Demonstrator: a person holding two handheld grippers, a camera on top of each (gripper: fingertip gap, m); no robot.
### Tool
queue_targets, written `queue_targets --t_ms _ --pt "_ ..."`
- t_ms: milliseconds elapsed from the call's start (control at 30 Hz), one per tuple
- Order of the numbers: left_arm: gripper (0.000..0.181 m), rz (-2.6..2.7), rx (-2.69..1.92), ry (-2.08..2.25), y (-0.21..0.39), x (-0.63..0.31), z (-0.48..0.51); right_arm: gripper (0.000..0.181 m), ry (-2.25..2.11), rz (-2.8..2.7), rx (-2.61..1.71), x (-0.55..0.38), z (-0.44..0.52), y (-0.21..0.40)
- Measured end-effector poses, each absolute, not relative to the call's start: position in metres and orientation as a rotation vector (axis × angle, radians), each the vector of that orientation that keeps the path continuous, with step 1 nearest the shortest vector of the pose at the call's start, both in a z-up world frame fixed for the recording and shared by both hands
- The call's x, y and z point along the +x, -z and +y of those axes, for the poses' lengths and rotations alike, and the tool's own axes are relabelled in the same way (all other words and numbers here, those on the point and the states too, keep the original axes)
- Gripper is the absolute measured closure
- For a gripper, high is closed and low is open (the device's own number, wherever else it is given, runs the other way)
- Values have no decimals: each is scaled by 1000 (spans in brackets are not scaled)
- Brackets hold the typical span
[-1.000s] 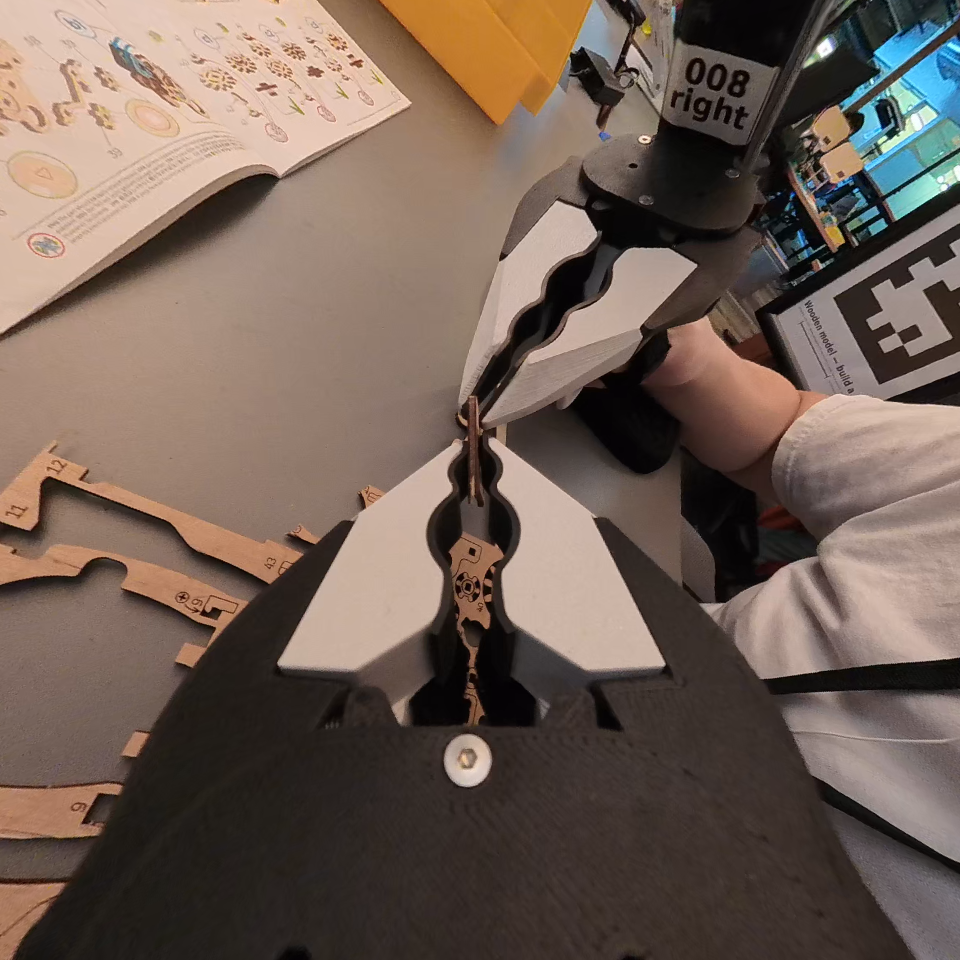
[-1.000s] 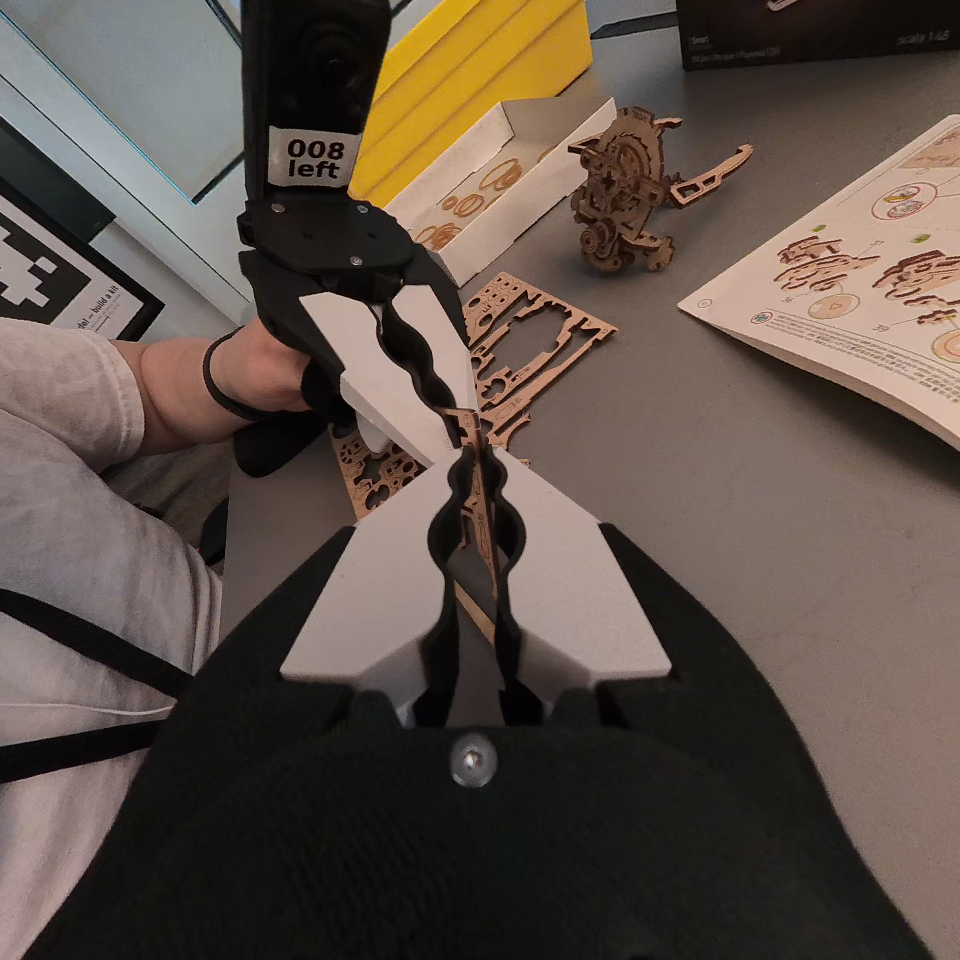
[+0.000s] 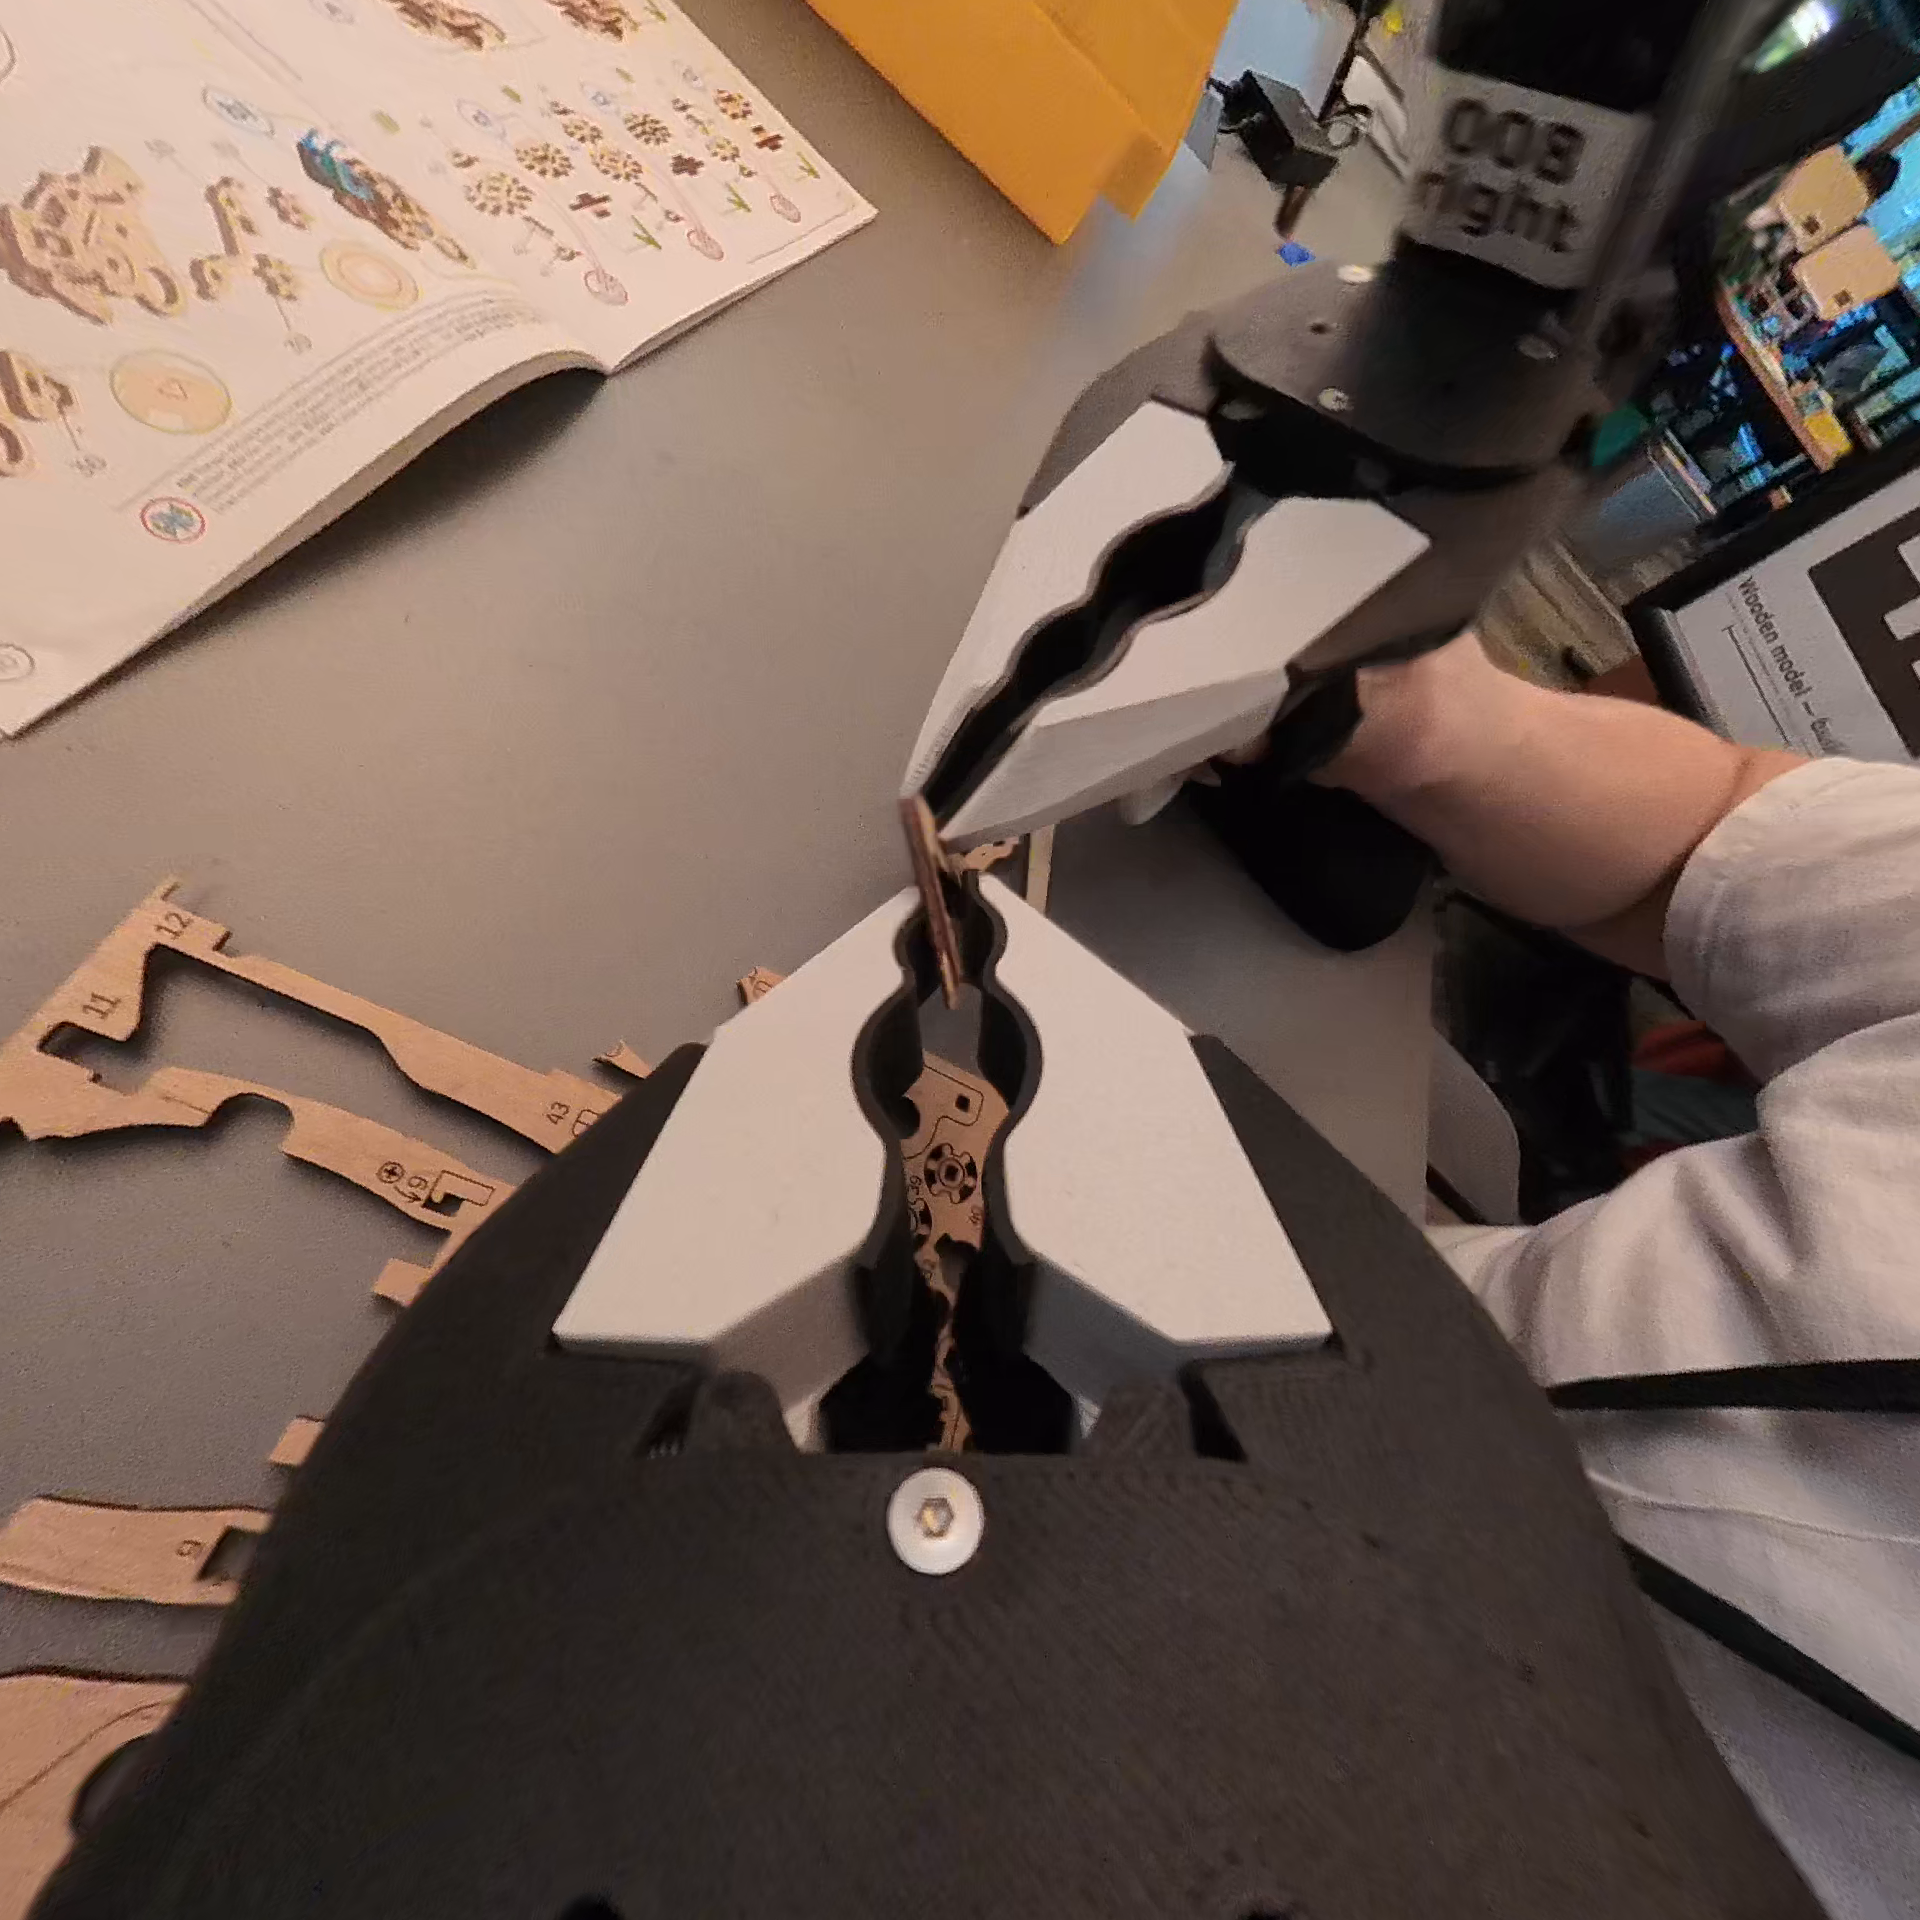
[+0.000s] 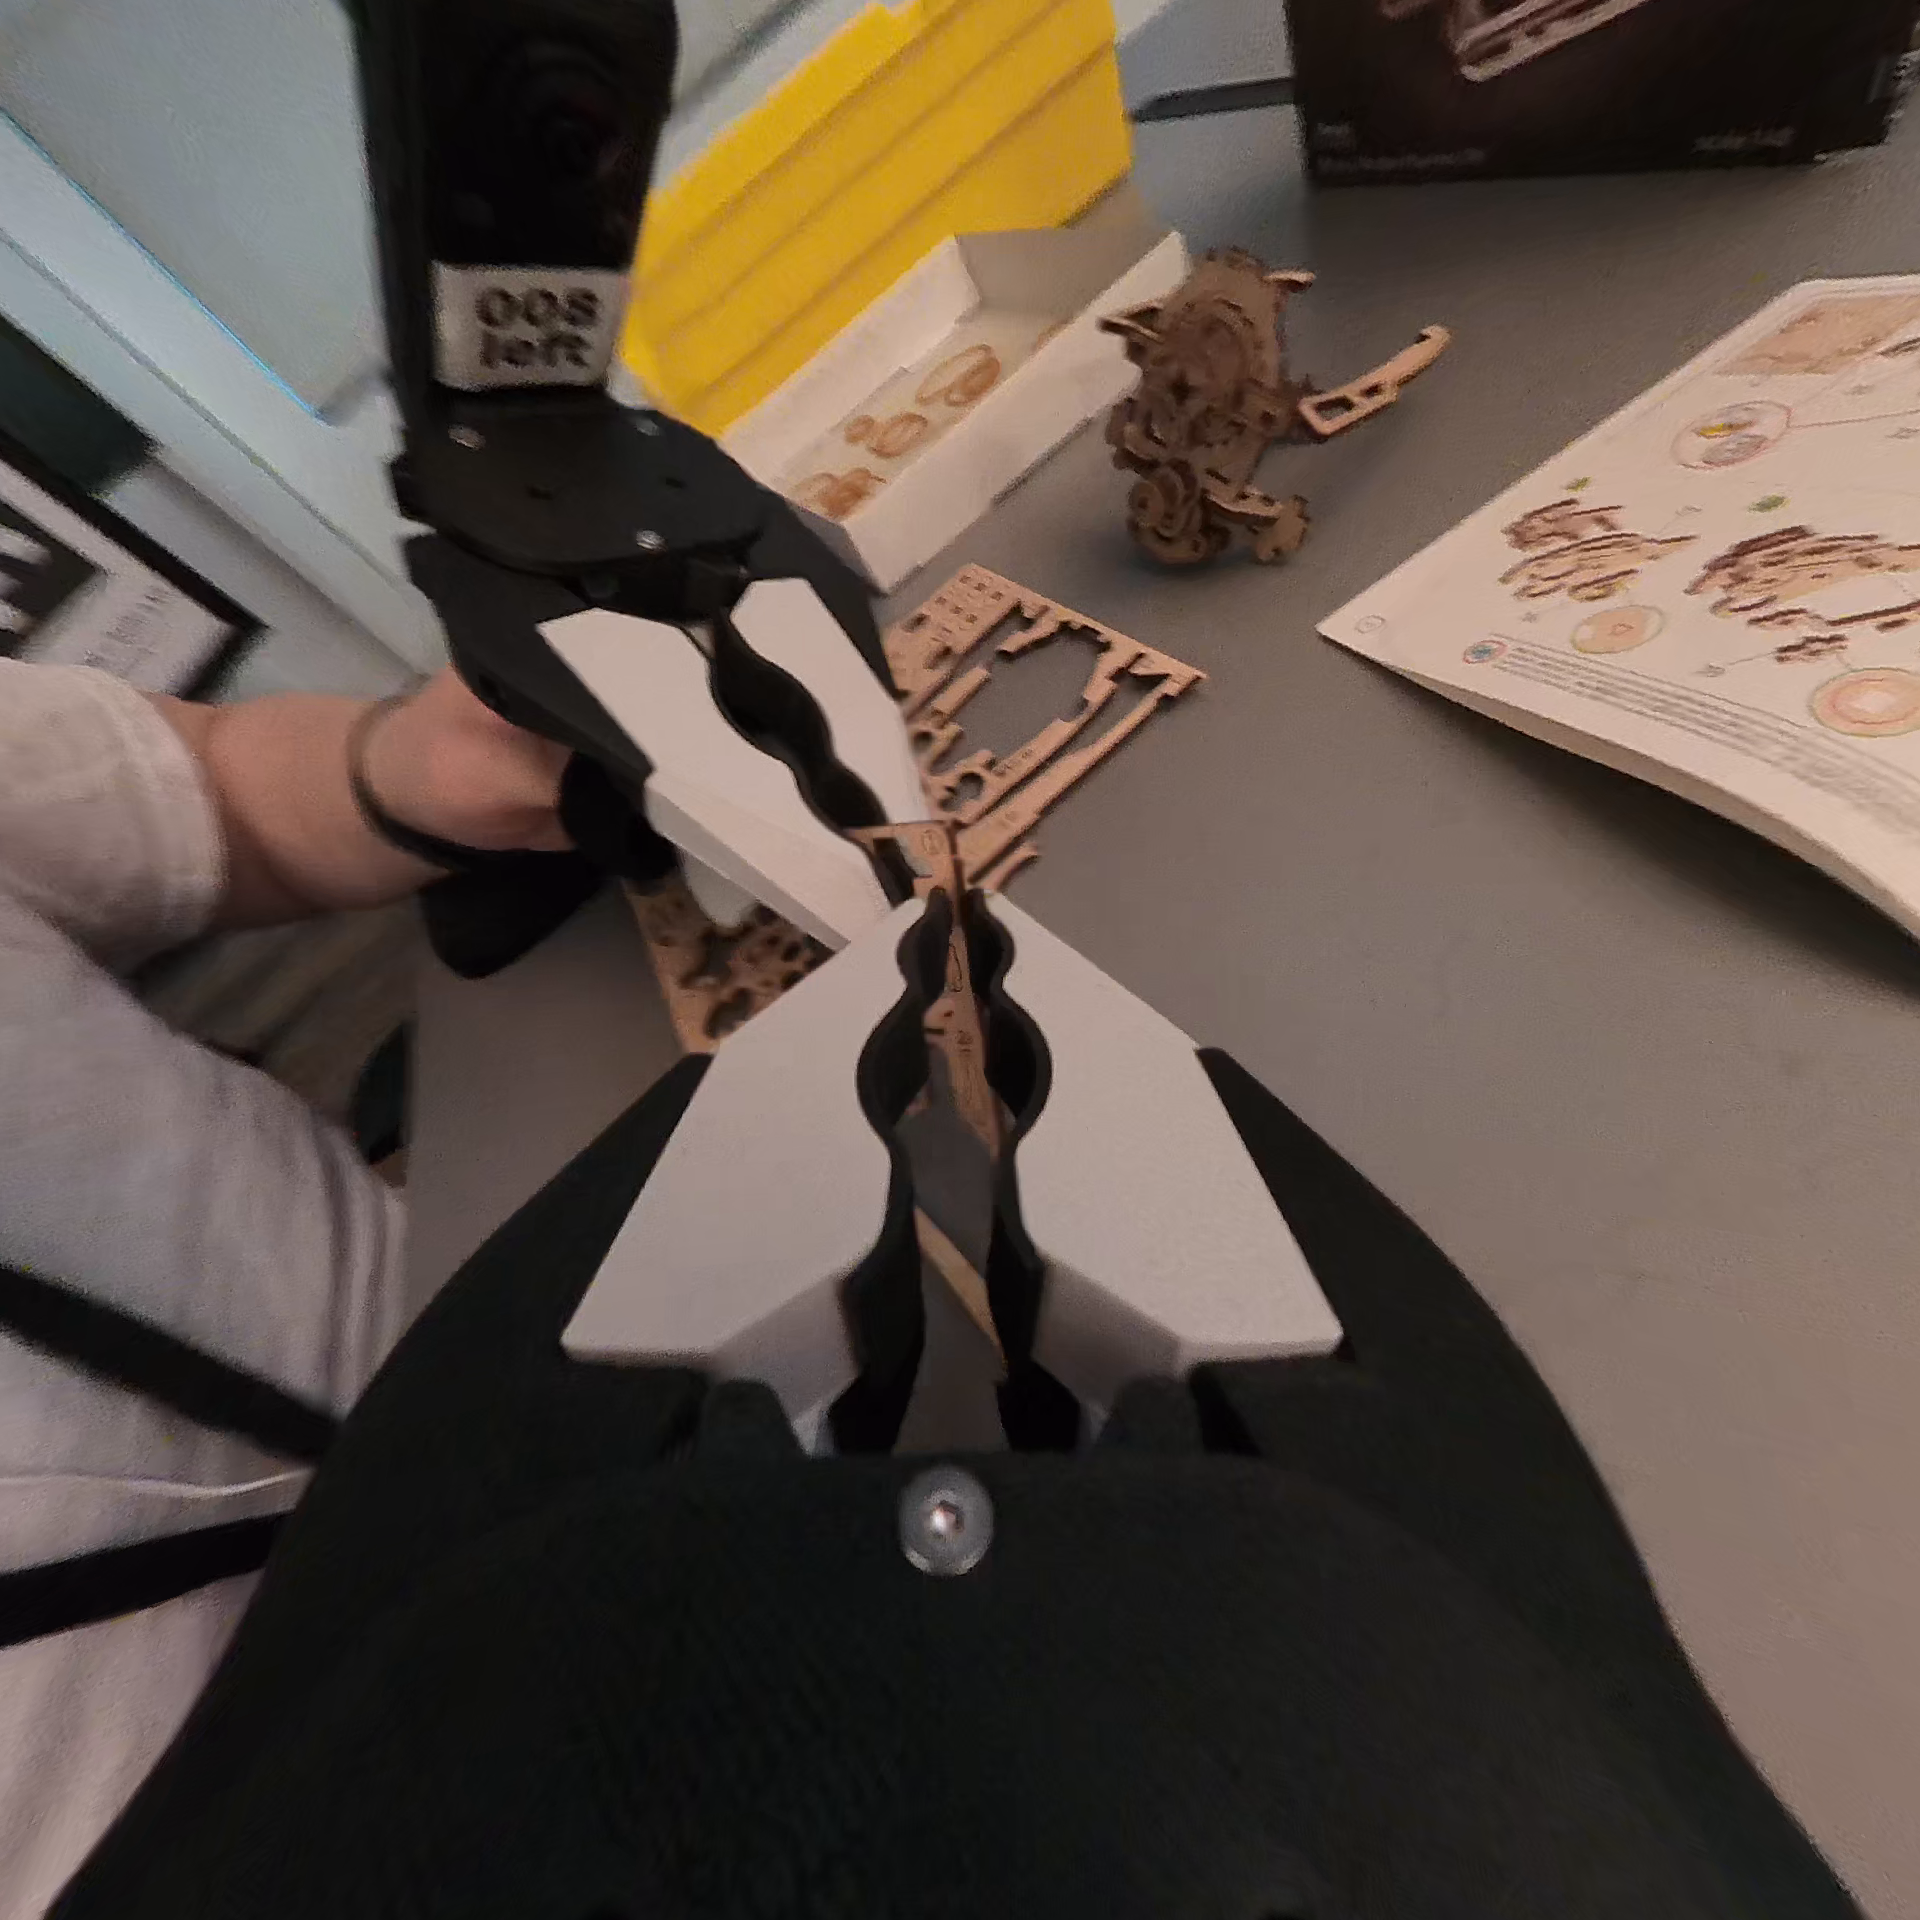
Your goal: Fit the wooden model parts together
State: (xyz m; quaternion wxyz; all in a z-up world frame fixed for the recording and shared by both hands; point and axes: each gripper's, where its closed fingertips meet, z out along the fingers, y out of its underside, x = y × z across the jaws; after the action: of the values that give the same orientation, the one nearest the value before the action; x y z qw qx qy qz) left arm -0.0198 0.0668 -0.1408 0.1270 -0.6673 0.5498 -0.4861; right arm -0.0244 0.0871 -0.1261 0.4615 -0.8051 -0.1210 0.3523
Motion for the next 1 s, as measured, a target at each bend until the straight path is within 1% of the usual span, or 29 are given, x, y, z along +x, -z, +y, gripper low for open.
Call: queue_targets --t_ms 100,167,267,500,633,733,800,1000 --pt "180 1555 -1926 1582 130 -19 63 181 -1112 -242 -1909 -25 83 113" --pt "181 1523 -1958 1690 129 -19 62 181 -1102 -241 -1899 -23 83 111" --pt "181 1496 -1982 1734 130 -21 65 181 -1073 -244 -1883 -20 83 109" --pt "180 1531 -1970 1682 133 -20 64 180 -965 -319 -1943 -25 84 118" --pt "181 1538 -1967 1691 133 -19 61 180 -993 -309 -1939 -25 83 117" --pt "181 1555 -1962 1676 134 -20 59 174 -984 -321 -1959 -26 83 121" --pt "181 1556 -1968 1669 135 -19 60 180 -984 -329 -1956 -27 83 120" --pt "181 1573 -1966 1656 136 -20 59 180 -1000 -335 -1961 -28 82 121"
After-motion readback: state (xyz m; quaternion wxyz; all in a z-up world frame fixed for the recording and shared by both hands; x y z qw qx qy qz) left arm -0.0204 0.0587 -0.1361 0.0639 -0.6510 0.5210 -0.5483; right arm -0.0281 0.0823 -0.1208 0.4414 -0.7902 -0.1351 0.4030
